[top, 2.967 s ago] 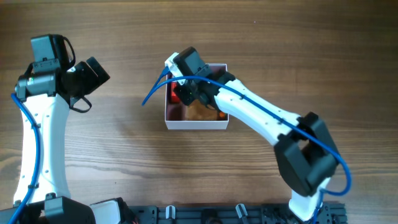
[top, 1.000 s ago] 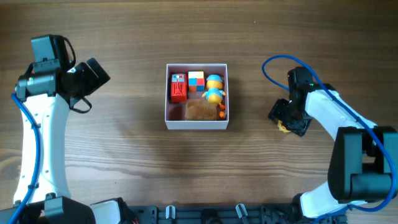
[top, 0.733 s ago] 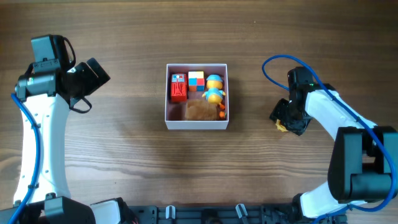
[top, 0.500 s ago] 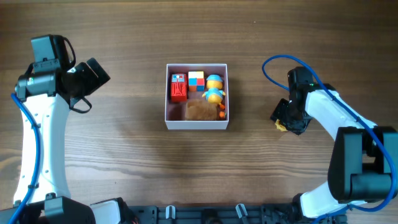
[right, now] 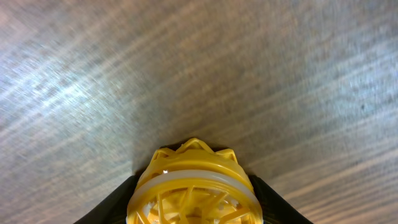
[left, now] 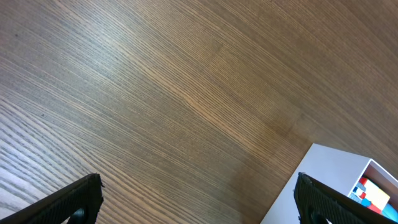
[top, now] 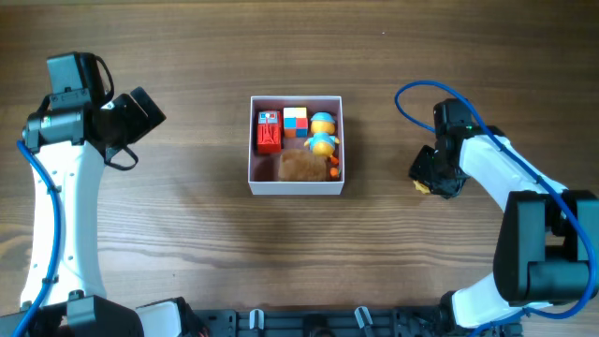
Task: Pack container
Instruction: 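Carry the yellow round toy left and lower it into the box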
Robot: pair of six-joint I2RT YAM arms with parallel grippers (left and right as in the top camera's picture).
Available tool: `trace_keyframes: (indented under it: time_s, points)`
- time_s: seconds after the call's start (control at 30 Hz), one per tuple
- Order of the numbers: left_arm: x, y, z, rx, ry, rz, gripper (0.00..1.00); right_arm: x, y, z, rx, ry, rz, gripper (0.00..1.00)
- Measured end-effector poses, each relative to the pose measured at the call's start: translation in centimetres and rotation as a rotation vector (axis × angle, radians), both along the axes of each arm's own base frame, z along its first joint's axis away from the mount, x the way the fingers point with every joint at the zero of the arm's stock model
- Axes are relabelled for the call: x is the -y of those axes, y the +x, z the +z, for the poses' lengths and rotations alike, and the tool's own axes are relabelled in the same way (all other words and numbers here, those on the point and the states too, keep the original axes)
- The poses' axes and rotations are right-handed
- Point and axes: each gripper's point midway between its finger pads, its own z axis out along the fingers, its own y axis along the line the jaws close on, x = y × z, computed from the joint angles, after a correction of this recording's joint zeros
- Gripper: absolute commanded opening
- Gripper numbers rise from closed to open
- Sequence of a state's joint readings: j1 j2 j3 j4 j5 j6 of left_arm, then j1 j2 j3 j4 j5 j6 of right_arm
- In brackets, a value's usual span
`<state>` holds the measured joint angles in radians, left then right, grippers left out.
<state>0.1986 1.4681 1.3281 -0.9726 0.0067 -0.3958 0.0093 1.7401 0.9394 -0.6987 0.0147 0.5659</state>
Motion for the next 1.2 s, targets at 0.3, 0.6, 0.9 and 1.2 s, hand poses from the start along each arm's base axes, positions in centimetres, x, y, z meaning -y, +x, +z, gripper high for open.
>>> trace_keyframes:
  time_s: [0.3, 0.6, 0.9, 1.2]
  points:
    - [0.0, 0.0, 0.0, 0.000, 0.000, 0.000, 1.00, 0.1, 1.8, 1.0, 0.034, -0.020, 0.135, 0.04]
    - [0.0, -0.2, -0.1, -0.008, -0.002, 0.000, 1.00, -11.7, 8.2, 20.6, 0.510, -0.063, 0.791, 0.04]
    - [0.0, -0.2, -0.1, -0.008, -0.002, 0.000, 1.00, -28.4, 1.9, 21.2, 0.629, 0.019, 1.411, 0.04]
    - [0.0, -0.2, -0.1, -0.009, -0.002, 0.000, 1.00, -31.4, 3.0, 12.4, 0.462, 0.060, 1.471, 0.05]
